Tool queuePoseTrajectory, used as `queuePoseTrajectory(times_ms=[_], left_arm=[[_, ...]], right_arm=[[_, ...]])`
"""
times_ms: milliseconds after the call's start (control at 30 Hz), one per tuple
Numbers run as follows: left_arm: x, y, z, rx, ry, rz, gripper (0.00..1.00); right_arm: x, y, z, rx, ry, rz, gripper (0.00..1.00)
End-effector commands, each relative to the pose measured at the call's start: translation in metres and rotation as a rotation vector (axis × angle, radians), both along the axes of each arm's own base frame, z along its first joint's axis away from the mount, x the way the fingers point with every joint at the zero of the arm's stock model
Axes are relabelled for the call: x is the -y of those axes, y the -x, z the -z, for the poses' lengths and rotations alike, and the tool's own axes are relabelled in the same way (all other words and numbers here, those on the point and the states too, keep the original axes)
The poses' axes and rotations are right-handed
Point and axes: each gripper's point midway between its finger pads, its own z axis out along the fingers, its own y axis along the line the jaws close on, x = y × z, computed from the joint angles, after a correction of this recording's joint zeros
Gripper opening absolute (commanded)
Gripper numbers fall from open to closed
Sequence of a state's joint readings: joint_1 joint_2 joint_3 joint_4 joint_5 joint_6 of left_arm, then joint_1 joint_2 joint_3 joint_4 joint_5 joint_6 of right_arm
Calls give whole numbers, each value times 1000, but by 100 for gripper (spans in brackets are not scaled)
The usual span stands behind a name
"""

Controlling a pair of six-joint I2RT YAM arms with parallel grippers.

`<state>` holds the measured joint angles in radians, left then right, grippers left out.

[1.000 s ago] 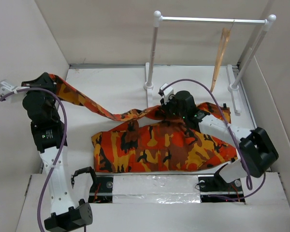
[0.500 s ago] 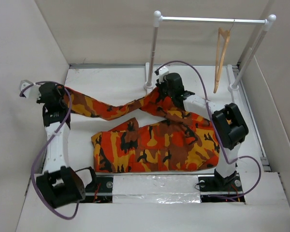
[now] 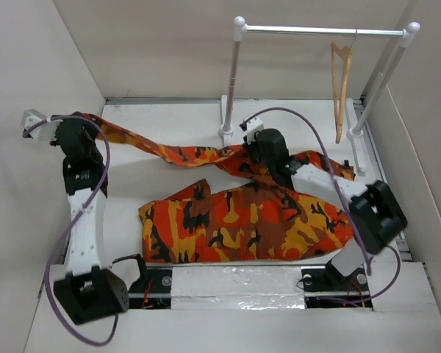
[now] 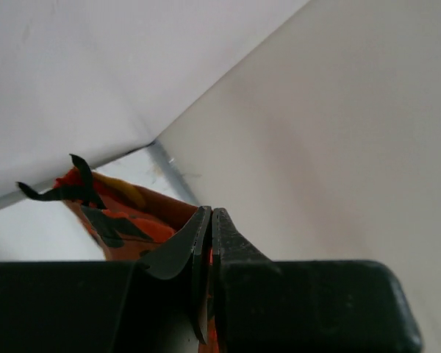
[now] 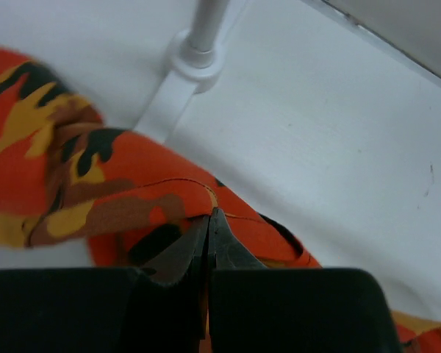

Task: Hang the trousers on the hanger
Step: Flatten out the trousers at the center of the board.

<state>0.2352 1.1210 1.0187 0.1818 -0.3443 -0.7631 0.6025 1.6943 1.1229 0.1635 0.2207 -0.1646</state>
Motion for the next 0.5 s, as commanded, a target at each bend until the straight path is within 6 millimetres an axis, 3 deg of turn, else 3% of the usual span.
queuePoseTrajectory(times_ms=[0, 67, 133, 233, 333, 467], left_arm=[[6, 43, -73, 201, -49, -20, 0], [9, 68, -93, 233, -64, -38, 0], [12, 90, -102, 244, -72, -50, 0], [15, 111, -102, 238, -67, -64, 0], [17, 121, -88, 195, -47, -63, 0], [19, 122, -61, 149, -36, -57, 0]], right_arm=[[-13, 47, -53, 95, -83, -80, 0], [-7, 80, -54, 72, -85, -115, 0], [-2, 95, -59, 72, -96, -135, 0], [11, 117, -82, 101, -123, -163, 0], [22, 125, -89, 90, -107, -157, 0], [39, 104, -90, 98, -113, -128, 0]])
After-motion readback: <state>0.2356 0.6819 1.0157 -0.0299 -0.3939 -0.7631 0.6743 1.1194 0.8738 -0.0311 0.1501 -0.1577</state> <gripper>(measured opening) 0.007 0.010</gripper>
